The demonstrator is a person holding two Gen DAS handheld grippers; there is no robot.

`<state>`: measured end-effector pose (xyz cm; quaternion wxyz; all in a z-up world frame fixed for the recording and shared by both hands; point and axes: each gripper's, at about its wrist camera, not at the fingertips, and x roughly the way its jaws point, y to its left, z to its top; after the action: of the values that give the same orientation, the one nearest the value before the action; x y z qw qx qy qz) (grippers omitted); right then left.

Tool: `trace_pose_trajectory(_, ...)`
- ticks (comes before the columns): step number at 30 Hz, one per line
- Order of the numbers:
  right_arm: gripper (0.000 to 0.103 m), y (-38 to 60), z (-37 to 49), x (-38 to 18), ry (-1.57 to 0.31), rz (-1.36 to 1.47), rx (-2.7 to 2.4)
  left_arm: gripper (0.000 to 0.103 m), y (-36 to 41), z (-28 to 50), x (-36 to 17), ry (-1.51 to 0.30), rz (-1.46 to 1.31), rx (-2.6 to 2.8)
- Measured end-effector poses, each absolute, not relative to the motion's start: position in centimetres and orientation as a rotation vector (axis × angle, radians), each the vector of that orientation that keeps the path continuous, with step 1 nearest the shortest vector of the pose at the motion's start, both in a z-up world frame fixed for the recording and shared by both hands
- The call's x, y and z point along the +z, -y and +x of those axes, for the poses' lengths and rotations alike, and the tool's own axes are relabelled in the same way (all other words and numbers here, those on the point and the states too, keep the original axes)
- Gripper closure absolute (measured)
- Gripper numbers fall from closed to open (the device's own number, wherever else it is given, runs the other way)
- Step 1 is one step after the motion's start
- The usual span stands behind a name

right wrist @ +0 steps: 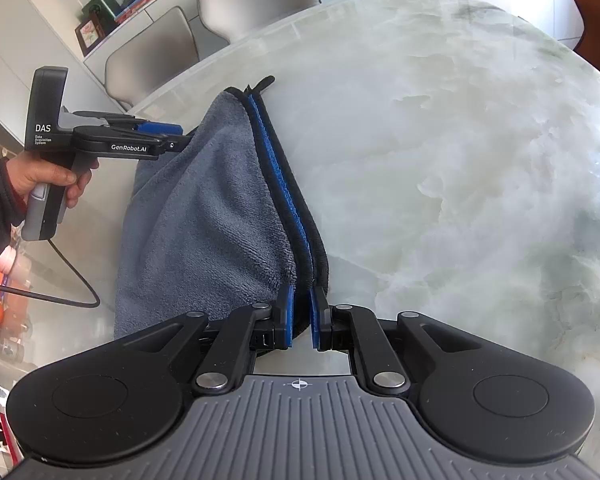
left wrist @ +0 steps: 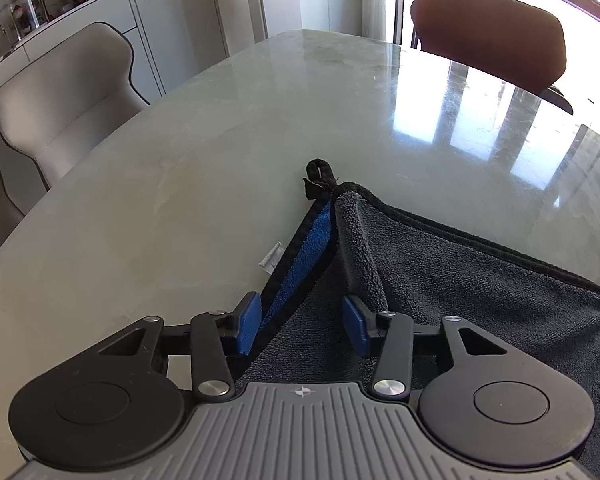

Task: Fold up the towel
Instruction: 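Carry the held edge across with both grippers to the opposite towel edge, then lower the folded edge onto the towel and open both grippers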

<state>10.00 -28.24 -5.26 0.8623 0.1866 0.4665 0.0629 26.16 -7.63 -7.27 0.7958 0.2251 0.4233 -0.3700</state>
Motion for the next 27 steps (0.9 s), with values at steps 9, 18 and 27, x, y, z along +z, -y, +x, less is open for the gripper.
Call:
trace_pose_trajectory(9,0.093,28.4,10.0,-5.3,-0.976,0.41,0.133,0.095,7.6,26.3,-6.9,-0.934,0.481,-0.747)
trace_pose_trajectory(18,0.09,28.5,10.0,-5.7,-0.975,0.417,0.133,0.088,6.2,27.6,-6.5,-0.932,0.423,-0.683)
trace_pose_trajectory(27,0.09,28.4,10.2,-5.6,-0.969,0.414,0.117,0.049,7.1,27.5,-5.0,-0.842,0.354,-0.707)
